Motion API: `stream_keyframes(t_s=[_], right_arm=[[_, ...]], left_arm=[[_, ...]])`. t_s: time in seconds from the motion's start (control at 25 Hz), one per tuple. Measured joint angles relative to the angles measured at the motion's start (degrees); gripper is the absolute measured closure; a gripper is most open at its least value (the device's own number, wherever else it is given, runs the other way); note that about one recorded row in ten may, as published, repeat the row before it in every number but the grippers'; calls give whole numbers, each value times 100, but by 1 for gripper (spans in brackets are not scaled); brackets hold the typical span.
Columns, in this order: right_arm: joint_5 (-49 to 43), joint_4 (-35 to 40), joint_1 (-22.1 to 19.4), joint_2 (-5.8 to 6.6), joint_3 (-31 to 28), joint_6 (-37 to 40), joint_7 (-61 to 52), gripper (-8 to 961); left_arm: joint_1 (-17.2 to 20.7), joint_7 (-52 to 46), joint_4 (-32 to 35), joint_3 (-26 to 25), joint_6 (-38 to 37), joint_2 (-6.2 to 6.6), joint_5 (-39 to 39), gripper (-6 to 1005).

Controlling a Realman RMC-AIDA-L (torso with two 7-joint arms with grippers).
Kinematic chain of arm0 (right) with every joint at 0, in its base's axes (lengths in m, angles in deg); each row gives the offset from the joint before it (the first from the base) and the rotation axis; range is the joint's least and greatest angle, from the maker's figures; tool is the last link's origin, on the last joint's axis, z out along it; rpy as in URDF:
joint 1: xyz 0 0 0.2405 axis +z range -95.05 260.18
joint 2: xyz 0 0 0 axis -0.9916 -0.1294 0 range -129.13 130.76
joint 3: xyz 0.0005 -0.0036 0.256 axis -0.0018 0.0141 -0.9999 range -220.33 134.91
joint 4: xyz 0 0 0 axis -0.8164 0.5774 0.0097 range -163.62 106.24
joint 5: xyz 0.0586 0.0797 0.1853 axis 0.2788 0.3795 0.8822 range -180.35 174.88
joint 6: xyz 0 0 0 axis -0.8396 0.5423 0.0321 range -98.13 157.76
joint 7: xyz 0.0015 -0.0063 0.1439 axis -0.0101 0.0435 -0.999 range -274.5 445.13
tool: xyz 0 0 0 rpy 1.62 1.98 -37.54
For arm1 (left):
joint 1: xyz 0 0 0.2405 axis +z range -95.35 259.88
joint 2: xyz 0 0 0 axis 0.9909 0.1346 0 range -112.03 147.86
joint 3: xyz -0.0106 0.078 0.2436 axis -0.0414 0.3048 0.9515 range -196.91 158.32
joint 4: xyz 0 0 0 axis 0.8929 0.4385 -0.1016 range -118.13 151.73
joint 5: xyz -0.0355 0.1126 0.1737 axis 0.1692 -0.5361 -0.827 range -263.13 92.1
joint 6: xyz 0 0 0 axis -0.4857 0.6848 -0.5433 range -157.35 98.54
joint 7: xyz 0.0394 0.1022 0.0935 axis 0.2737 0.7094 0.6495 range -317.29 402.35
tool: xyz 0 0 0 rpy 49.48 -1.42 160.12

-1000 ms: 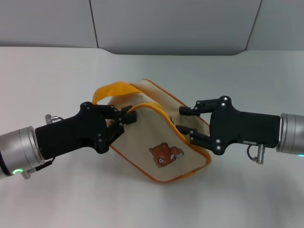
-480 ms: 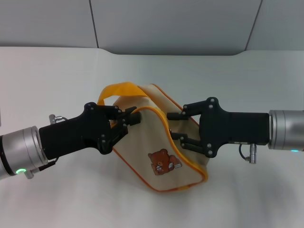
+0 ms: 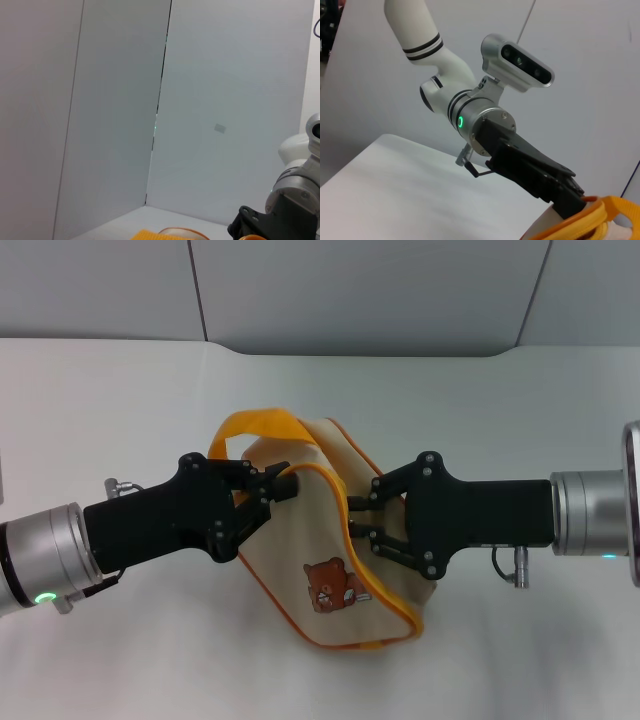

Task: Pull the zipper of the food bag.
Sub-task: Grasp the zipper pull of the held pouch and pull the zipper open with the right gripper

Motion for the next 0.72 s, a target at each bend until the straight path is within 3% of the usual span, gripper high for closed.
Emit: stream_keyframes(t_s=[0.16,0.36,0.72], right_arm=[[3,11,8,-4,52,1,2,711],[5,55,36,3,176,21,11,914],[-143,171,-53,37,201,20,20,946]], left_arm=[[0,0,0,0,2,0,14,909],[0,0,0,-4,6,0,15,908],[72,-24,38,-390,102,31,24,907]])
